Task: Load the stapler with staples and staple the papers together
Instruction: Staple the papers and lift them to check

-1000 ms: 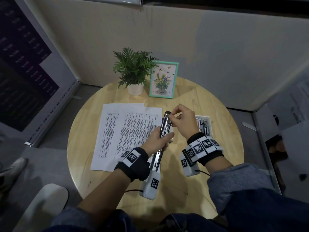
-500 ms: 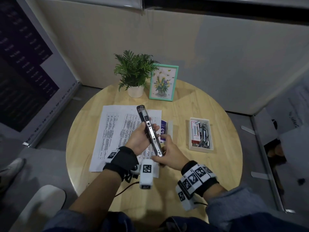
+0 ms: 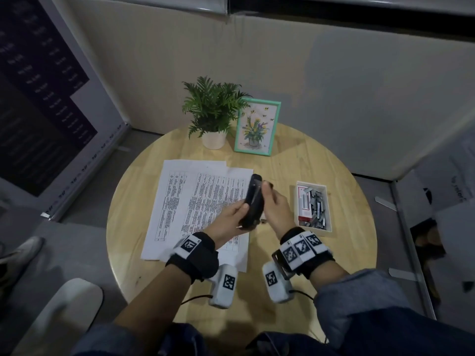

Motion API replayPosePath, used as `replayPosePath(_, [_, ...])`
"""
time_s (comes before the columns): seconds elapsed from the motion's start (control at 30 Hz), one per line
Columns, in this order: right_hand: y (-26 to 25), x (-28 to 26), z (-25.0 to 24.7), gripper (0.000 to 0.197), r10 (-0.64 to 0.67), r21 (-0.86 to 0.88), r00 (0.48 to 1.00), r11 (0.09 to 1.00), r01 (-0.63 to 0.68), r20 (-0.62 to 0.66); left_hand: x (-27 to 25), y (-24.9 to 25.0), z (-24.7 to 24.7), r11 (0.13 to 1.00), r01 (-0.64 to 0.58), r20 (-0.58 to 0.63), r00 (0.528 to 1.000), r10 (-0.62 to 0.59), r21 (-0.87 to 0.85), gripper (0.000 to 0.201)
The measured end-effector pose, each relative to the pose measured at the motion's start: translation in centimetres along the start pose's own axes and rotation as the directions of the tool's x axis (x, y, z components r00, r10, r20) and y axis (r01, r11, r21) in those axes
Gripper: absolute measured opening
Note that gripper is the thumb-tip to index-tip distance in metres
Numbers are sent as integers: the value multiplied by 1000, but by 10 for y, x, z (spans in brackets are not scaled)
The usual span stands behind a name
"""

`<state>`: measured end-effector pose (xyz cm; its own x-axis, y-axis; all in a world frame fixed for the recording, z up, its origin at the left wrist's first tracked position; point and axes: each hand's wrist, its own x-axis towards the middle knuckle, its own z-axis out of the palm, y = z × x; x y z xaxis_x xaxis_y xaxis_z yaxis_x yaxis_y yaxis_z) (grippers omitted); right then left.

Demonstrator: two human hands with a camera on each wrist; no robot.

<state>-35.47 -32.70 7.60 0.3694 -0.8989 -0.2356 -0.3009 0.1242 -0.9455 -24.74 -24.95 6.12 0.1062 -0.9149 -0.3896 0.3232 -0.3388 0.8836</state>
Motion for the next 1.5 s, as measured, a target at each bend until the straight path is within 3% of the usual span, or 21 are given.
replayPosePath(0.03, [-2, 4, 1, 62, 119, 154, 993, 981, -121, 24, 0, 1, 4, 1000, 5, 31, 999, -5, 18, 32])
replayPosePath(0.1, [-5, 14, -2, 85, 283, 464, 954, 835, -296, 101, 1, 5, 8, 1000, 10, 75, 997, -12, 23, 31])
replayPosePath(0.17, [-2, 23, -5, 89, 350, 576, 931, 742, -343, 102, 2, 10, 10, 999, 34, 99, 994, -38, 34, 28])
replayPosePath(0.23, [2, 29, -5, 84, 402, 548, 915, 761, -347, 21, 3, 11, 10, 984, 82, 105, 990, -99, 156, 31])
replayPosePath(0.33, [14, 36, -8, 83, 442, 407, 889, 839, -362, -120, 6, 8, 1, 904, 171, -6, 983, -183, 391, 37])
replayPosePath(0.47, [20, 33, -9, 76, 421, 308, 893, 880, -361, -157, 6, 7, -29, 921, 213, -267, 955, -126, 326, 35])
replayPosePath(0.53, [22, 31, -5, 87, 414, 263, 894, 894, -364, -172, 7, 11, -46, 939, 195, -397, 915, -71, 282, 32])
replayPosePath(0.73, [12, 43, 16, 81, 428, -17, 903, 903, -429, -25, 32, 21, -108, 951, 172, -592, 806, 13, 255, 30])
replayPosePath(0.87, [41, 80, 38, 117, 467, -169, 884, 873, -457, 25, 62, 21, -144, 942, 199, -646, 763, 25, 271, 31])
replayPosePath(1.0, [83, 113, 51, 130, 506, -245, 860, 844, -478, 69, 89, 16, -164, 923, 262, -666, 746, -9, 280, 59])
replayPosePath(1.1, [82, 113, 57, 131, 538, -313, 843, 804, -505, 20, 100, 16, -165, 926, 263, -647, 762, -27, 272, 69])
replayPosePath(1.17, [82, 118, 55, 127, 540, -309, 841, 803, -510, 14, 102, 16, -166, 876, 293, -615, 789, 5, 382, 59])
replayPosePath(1.23, [68, 117, 55, 95, 538, -285, 843, 809, -513, 10, 102, 17, -167, 821, 247, -546, 833, 92, 515, 41])
replayPosePath(1.33, [20, 96, 54, 86, 493, -257, 869, 837, -483, -26, 98, 22, -171, 784, 136, -443, 876, 190, 606, 36])
replayPosePath(1.43, [-3, 87, 40, 81, 413, -196, 908, 887, -417, -64, 81, 33, -171, 833, -9, -306, 928, 213, 553, 26])
replayPosePath(1.5, [-8, 86, 29, 80, 364, -149, 929, 917, -370, -66, 67, 38, -170, 871, -29, -274, 944, 186, 490, 27])
